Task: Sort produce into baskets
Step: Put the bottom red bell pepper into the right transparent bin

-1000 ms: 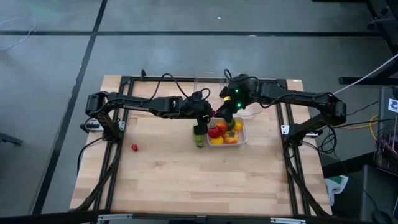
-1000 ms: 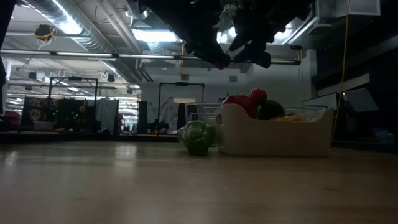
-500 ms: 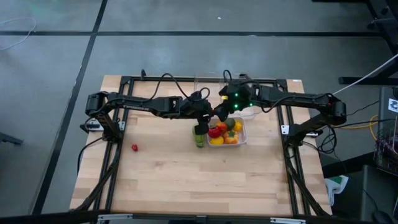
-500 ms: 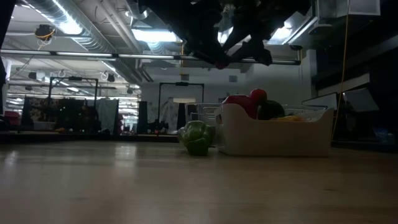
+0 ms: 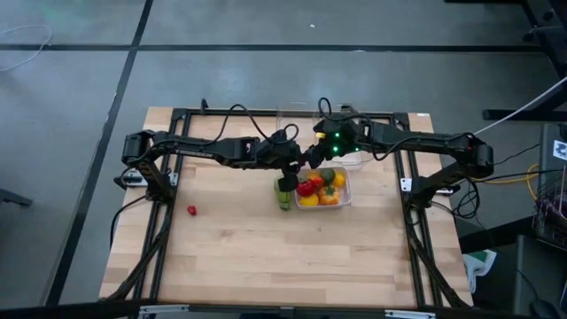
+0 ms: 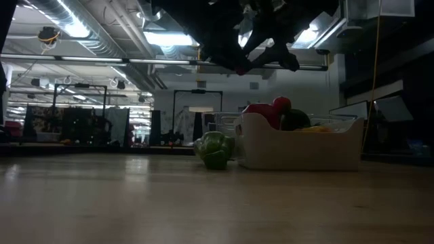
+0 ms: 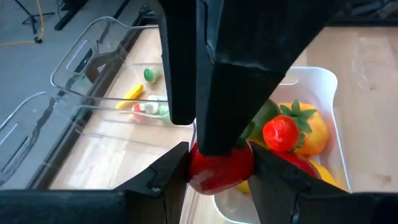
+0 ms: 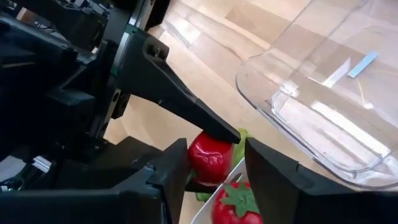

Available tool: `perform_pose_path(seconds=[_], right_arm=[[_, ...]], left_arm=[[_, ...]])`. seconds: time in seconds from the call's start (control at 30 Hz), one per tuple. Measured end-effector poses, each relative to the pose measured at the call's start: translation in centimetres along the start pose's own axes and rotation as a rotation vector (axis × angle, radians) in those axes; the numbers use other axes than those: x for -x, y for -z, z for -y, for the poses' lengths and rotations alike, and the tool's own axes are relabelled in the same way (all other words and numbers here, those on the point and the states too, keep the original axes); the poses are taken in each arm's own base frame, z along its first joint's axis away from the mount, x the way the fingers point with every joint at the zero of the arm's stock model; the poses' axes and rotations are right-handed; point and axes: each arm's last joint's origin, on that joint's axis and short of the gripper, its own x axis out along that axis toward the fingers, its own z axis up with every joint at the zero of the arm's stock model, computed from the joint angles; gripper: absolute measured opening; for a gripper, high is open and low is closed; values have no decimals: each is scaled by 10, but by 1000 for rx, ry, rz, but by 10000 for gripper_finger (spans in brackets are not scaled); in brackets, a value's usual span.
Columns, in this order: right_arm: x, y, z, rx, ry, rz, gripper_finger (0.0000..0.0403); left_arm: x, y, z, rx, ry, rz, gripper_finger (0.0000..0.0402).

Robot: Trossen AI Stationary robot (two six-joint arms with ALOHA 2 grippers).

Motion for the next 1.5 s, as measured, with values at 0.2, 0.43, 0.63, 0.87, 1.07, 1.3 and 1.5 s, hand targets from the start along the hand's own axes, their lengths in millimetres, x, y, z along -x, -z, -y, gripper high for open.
perform_pose_path(seconds=[0.2,0.43,0.63,0.87,1.07,1.3,1.5], right_arm=[[0,0,0,-34,-2,2,160],[0,0,0,-55,-2,2,160],[0,0,0,-56,-2,2,160],[0,0,0,-55,-2,2,160],[0,0,0,-56,-2,2,160],[0,0,0,-56,-2,2,160],[0,0,0,-56,4,-4,144]], left_arm=[[0,-3,0,38,-7,31,148],[0,-5,-1,55,-14,56,148],[0,-6,-1,63,-27,59,148],[0,-6,-1,63,-28,61,148],[0,-6,-1,64,-28,62,148],[0,-6,-1,63,-29,64,148],[0,-7,-1,-2,-34,73,166]])
